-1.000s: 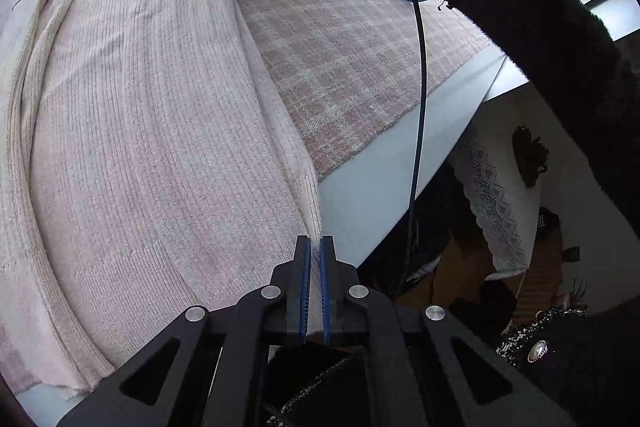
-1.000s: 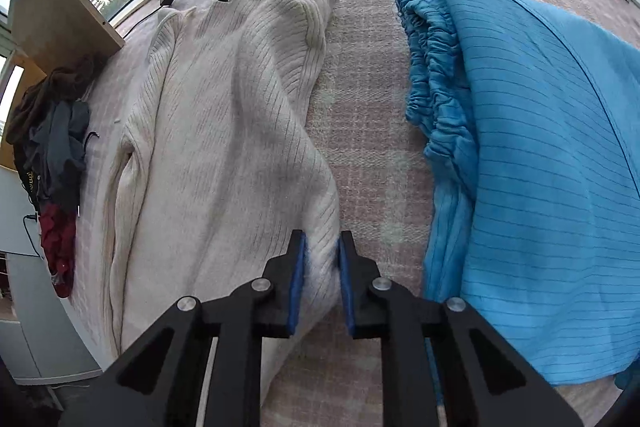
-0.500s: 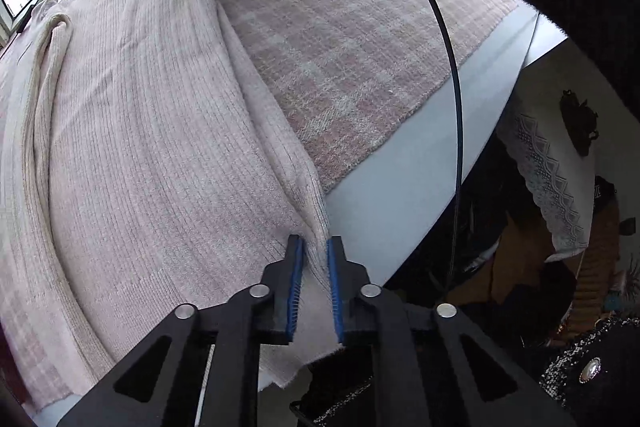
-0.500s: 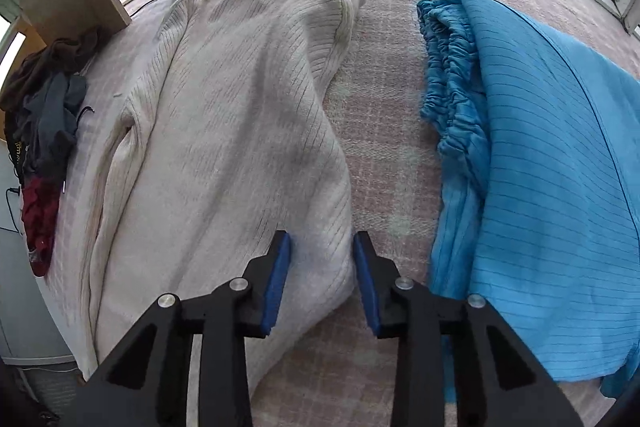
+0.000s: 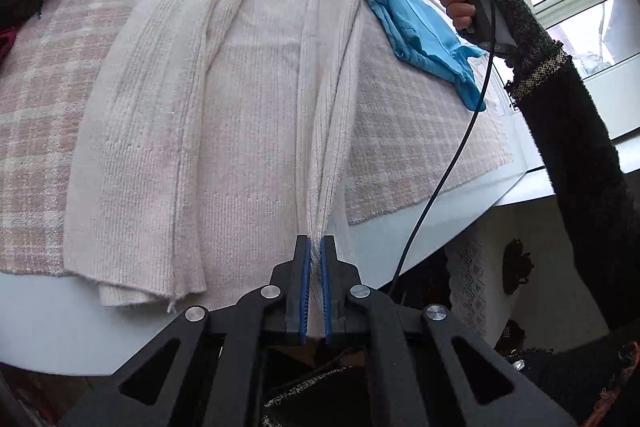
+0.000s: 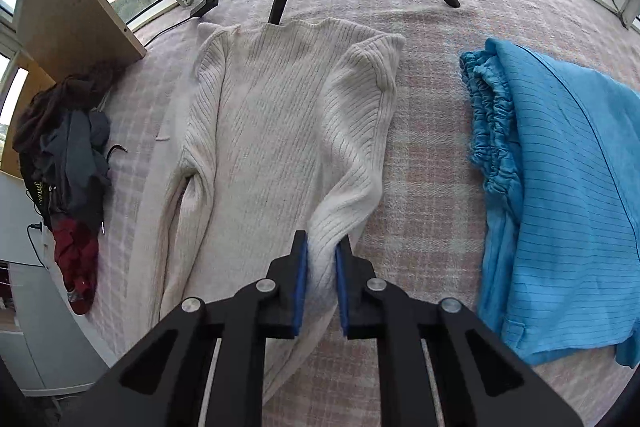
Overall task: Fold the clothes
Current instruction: 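Grasp the cardigan hem with the right gripper and lift it toward the collar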
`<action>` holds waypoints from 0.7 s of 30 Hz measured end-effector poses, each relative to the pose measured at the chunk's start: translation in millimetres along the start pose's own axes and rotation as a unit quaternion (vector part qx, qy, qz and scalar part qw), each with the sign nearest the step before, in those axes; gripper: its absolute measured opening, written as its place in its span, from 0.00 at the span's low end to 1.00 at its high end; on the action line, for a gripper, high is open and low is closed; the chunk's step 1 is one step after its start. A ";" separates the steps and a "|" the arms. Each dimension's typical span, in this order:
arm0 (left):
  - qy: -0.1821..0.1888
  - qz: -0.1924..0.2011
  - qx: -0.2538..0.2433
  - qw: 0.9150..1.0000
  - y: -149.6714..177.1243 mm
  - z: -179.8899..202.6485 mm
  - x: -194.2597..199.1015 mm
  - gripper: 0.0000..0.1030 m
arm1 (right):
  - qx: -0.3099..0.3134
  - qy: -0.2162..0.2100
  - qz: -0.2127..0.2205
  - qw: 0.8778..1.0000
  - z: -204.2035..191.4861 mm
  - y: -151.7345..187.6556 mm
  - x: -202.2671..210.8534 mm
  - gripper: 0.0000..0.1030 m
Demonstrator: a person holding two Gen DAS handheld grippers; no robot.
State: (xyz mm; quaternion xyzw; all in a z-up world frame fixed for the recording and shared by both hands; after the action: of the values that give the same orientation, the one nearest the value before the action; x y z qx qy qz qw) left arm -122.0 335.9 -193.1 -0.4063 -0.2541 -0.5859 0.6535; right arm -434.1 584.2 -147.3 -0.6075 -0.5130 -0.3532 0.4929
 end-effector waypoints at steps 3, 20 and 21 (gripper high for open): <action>-0.009 0.012 0.022 1.000 3.7 -18.0 6.4 0.04 | 0.025 0.001 -0.005 1.000 -44.4 -14.1 -17.0 0.12; -0.062 0.019 -0.003 0.998 12.4 -21.3 43.5 0.13 | 0.061 -0.064 0.031 0.996 -83.4 -28.0 13.6 0.37; -0.061 0.023 -0.013 0.998 4.8 -17.5 48.0 0.13 | 0.044 -0.064 0.056 0.995 -67.7 -26.5 30.6 0.37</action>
State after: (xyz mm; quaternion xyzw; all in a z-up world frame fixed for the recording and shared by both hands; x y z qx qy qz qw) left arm -111.0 294.5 -164.8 -0.4554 -0.2764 -0.5479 0.6450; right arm -447.8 527.3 -94.6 -0.6347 -0.5237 -0.2622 0.5041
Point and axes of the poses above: each gripper's, at about its wrist camera, not at the fingertips, and x roughly against the way its jaws point, z to its right, y to its underside, the point moved 2 cm from there along -x, roughly the way its jaws point
